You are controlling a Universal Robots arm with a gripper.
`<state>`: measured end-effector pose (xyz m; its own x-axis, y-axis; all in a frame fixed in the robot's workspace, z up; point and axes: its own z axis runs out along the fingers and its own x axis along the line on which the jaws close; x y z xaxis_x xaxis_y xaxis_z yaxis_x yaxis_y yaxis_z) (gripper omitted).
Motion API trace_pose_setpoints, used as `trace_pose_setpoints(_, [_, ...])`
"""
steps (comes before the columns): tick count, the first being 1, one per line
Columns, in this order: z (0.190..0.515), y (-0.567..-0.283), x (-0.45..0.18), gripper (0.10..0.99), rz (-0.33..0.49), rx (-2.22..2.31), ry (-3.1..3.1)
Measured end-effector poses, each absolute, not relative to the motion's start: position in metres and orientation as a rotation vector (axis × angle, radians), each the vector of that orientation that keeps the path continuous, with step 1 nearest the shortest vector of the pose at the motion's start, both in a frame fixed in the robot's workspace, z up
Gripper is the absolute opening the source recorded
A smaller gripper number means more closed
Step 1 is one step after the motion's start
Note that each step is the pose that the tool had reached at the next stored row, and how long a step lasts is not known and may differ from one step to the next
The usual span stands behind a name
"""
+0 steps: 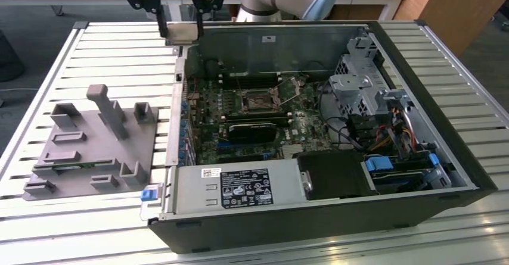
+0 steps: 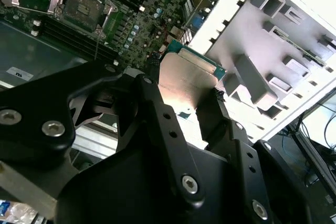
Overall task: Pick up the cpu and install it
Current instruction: 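Pick up the cpu and move it towards the insertion slot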
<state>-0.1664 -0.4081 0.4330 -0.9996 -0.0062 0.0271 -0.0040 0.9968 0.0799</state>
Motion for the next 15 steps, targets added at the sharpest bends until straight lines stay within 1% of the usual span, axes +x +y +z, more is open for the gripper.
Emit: trace_pose_setpoints(15, [0.432, -0.408, -0.143, 0.533, -0.124, 0.008, -3.111])
